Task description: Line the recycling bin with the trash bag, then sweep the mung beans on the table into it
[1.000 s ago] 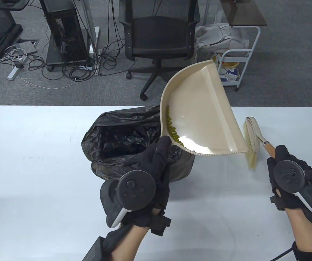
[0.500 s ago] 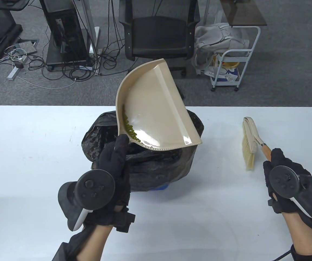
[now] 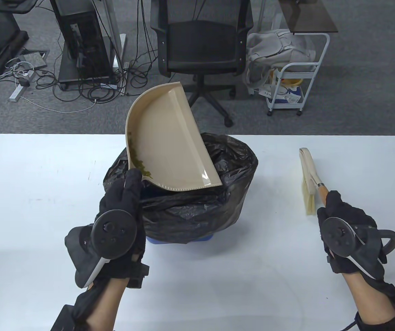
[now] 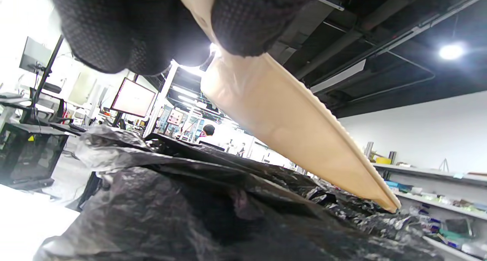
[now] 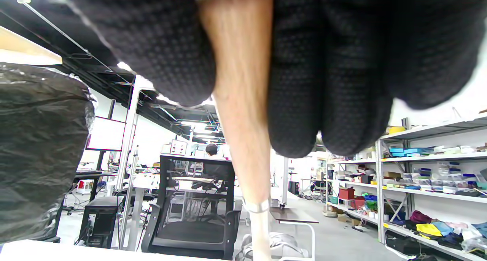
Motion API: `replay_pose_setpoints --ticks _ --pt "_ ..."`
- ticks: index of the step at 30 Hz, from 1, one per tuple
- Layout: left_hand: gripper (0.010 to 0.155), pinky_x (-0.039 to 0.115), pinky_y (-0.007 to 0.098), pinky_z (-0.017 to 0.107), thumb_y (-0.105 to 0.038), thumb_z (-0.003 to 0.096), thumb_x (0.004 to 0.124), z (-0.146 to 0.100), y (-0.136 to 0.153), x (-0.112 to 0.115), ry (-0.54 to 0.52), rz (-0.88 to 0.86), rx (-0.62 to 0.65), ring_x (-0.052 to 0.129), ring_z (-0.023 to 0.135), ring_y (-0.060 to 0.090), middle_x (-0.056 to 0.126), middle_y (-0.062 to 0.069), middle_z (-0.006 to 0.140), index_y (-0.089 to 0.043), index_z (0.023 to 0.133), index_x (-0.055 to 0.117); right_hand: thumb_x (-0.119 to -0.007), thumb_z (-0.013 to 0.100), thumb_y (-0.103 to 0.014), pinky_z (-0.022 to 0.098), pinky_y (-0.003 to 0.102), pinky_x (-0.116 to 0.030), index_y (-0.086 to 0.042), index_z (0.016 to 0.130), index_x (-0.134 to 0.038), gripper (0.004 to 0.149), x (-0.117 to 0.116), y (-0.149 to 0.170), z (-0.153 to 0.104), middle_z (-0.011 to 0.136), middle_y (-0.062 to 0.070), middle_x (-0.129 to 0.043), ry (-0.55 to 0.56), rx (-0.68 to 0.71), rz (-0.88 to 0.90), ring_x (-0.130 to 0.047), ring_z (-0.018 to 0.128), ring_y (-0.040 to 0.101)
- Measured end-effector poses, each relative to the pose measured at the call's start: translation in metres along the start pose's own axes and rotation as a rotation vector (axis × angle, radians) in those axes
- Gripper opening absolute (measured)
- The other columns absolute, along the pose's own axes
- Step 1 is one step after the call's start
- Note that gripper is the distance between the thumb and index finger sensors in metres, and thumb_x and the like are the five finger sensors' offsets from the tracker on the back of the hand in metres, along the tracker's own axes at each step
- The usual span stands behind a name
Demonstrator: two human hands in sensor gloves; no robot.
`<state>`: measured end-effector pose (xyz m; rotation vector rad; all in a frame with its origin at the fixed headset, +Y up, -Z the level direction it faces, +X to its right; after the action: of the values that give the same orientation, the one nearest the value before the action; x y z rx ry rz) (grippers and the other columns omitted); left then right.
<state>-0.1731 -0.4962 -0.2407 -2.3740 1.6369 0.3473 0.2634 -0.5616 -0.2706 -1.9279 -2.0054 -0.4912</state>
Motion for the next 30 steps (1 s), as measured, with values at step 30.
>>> replay_pose_setpoints --ticks 30 --pt "0.066 0.079 0.067 0.061 -0.013 0.0517 0.082 0.010 -0.018 0.001 -0.055 0.218 -0.004 0.082 0.091 0.060 0.075 0.028 0.108 -0.019 0.113 0.059 -0.089 0.046 -0.032 0.038 0.059 -0.088 0.003 0.089 -0.089 0.055 -0.004 -0.010 -0.008 0.062 0.027 -0.106 -0.002 0.040 -0.012 -0.108 0.051 0.046"
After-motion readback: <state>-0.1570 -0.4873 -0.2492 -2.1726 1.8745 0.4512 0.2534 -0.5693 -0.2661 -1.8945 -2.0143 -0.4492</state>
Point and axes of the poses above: the tracker on the back of each hand, its own y axis roughly to the little-finger side, its own z axis roughly from the wrist to the fingertips, x = y × z, the point moved 2 cm from there along z, roughly from the wrist to the fingertips
